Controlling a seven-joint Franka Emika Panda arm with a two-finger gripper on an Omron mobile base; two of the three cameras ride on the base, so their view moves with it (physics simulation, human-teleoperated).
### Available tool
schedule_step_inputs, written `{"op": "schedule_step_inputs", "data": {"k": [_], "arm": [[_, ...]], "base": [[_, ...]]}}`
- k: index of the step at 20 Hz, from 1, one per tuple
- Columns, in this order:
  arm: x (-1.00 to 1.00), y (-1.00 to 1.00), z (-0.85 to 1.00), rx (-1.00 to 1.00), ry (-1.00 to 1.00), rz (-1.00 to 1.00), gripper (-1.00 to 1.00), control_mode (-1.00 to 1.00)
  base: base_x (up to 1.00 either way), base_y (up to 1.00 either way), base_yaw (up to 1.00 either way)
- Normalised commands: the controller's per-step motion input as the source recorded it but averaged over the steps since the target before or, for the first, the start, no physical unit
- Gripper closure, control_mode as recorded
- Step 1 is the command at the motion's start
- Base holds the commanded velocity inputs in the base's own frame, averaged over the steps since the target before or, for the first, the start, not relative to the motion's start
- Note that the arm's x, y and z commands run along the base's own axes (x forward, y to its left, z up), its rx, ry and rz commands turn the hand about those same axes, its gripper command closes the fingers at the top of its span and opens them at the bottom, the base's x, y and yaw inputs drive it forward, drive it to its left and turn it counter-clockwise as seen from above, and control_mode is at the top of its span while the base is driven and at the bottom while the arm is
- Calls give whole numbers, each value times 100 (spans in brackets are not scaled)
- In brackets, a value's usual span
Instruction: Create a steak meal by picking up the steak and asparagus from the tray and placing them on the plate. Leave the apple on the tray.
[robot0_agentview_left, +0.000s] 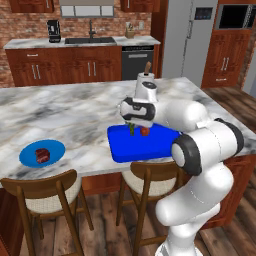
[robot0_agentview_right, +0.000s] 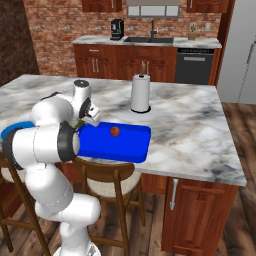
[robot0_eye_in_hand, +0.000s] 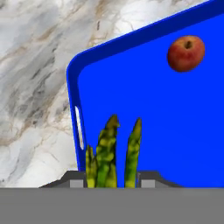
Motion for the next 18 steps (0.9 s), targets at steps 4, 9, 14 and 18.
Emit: {"op": "schedule_step_inputs", "data": {"k": [4,9,14,18], "arm": [[-4,84,36,7,15,1,100,-100],[0,91,2,1,12,4,100,-100],[0,96,-1,-1,5,6,100,-100],[2,100,-12,-5,3,6,100,-100]], "base": [[0,0,0],[0,0,0],[0,0,0],[0,0,0]]}}
